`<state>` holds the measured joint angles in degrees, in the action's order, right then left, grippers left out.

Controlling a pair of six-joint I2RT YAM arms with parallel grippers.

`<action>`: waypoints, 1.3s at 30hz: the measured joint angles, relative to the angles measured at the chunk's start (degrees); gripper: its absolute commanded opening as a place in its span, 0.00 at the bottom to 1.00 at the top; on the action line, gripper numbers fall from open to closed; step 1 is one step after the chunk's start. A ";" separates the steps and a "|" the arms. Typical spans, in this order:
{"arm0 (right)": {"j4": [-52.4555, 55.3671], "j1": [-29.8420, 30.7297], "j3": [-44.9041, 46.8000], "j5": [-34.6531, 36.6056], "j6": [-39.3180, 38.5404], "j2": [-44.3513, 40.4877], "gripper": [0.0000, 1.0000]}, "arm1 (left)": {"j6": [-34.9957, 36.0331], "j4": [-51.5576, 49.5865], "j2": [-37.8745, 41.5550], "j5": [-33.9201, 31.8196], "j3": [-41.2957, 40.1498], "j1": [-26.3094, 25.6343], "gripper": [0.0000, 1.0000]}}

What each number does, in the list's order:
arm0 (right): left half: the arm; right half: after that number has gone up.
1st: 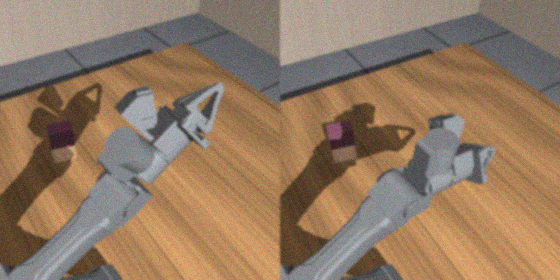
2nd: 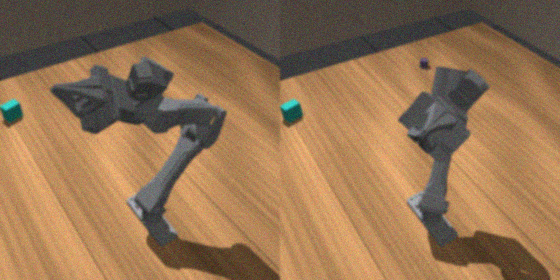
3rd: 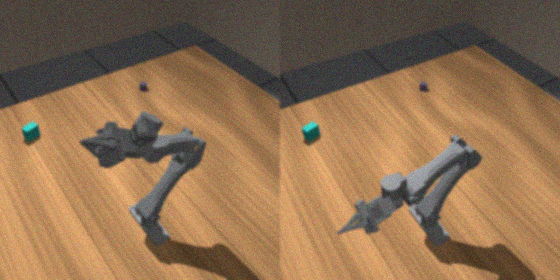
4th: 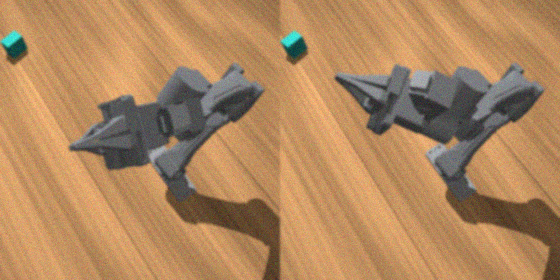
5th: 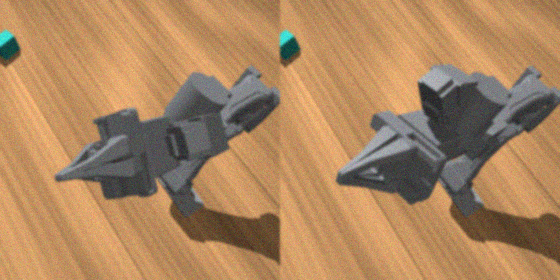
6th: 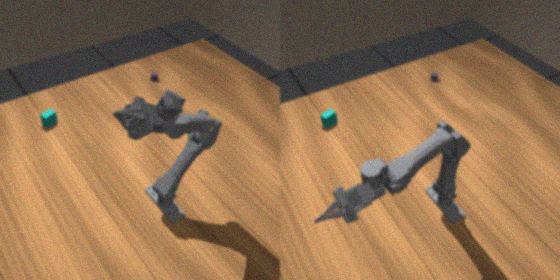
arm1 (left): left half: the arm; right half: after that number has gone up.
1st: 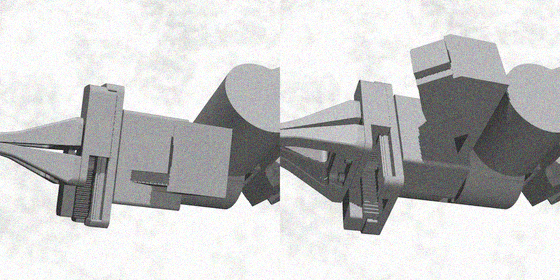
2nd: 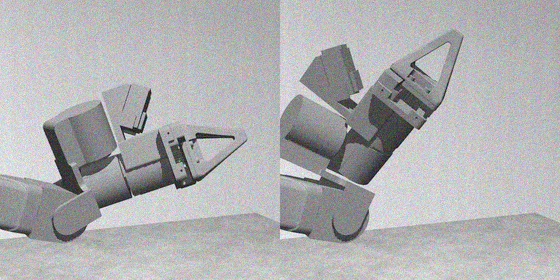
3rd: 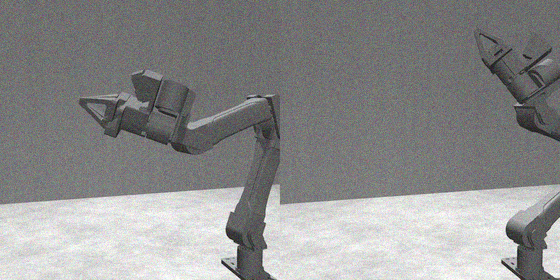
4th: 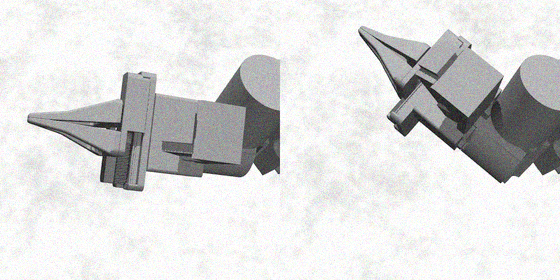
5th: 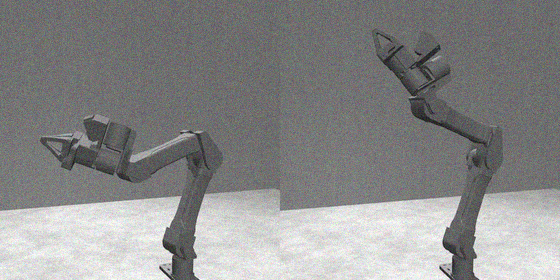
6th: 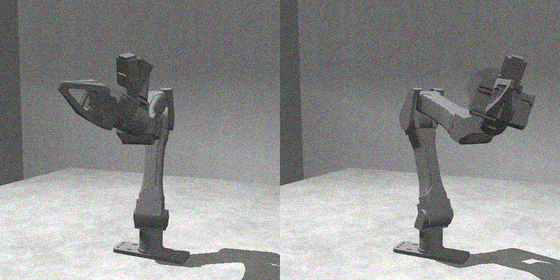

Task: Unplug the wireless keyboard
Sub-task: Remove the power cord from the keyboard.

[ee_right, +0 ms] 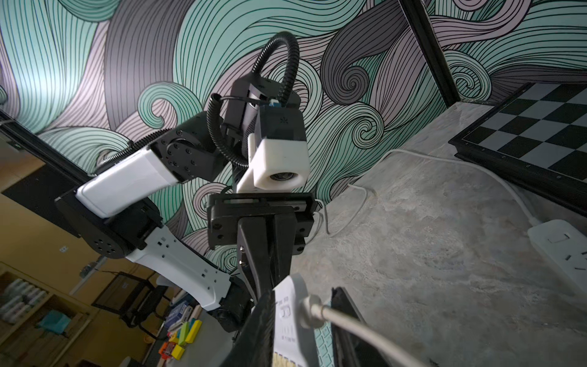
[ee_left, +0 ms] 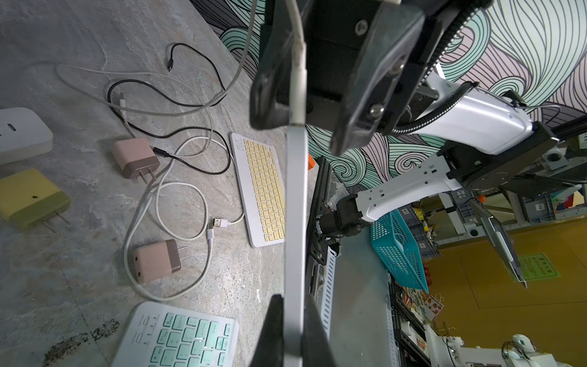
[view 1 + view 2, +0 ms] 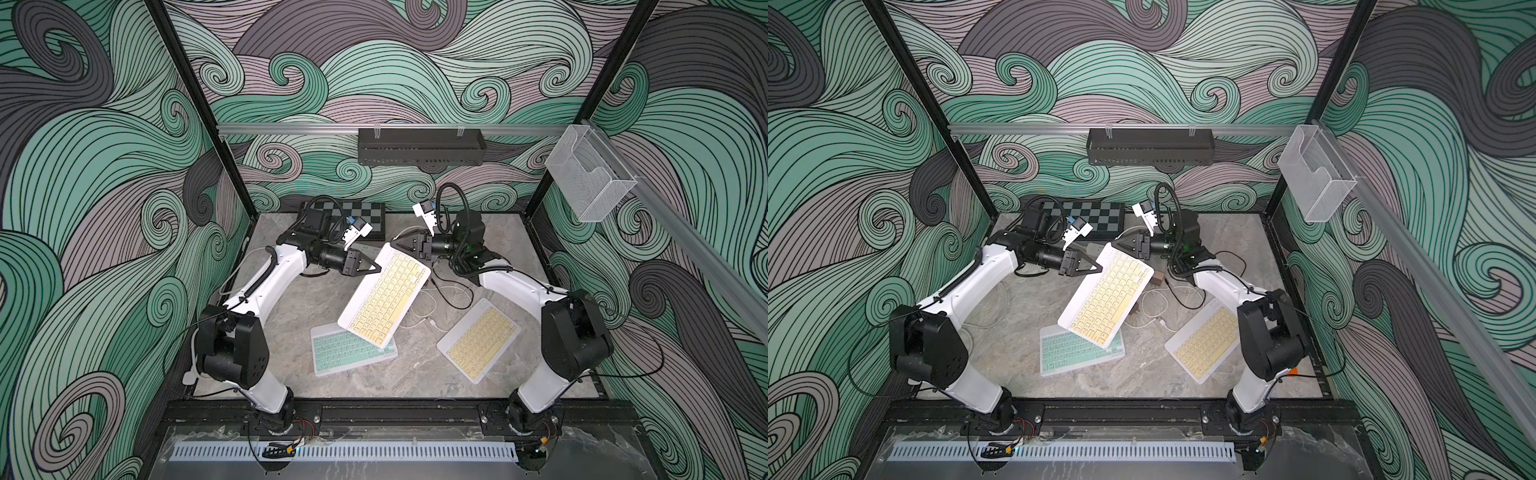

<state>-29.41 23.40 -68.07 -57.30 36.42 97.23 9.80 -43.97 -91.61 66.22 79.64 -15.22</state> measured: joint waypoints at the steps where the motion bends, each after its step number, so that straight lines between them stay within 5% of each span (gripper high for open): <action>1: 0.22 0.07 0.00 -0.07 0.09 0.17 0.21 | 0.07 -0.02 -0.02 -0.02 0.00 -0.07 0.00; 9: 0.48 -0.02 0.00 -0.85 0.24 0.17 0.17 | 0.48 -0.83 -0.31 -0.04 0.02 -0.31 0.00; 16: -0.87 -1.57 0.35 -1.07 2.75 0.15 0.34 | 1.05 -1.09 -1.18 0.11 0.02 -0.63 0.00; 22: -2.32 -2.34 0.44 -1.11 4.09 0.15 0.20 | 0.92 -0.79 -1.29 0.15 0.02 -0.66 0.00; 29: -3.28 -2.29 0.96 -1.51 5.25 0.15 0.22 | 0.26 0.04 -1.29 0.42 0.02 -0.66 0.00; 39: -6.12 -2.34 1.03 -2.67 7.69 0.26 0.00 | 0.22 0.33 -1.29 1.22 0.02 -0.66 0.00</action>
<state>-35.53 21.06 -67.05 -59.96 44.12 97.49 10.02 -43.64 -92.90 67.44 79.66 -15.88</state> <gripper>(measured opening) 0.088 0.079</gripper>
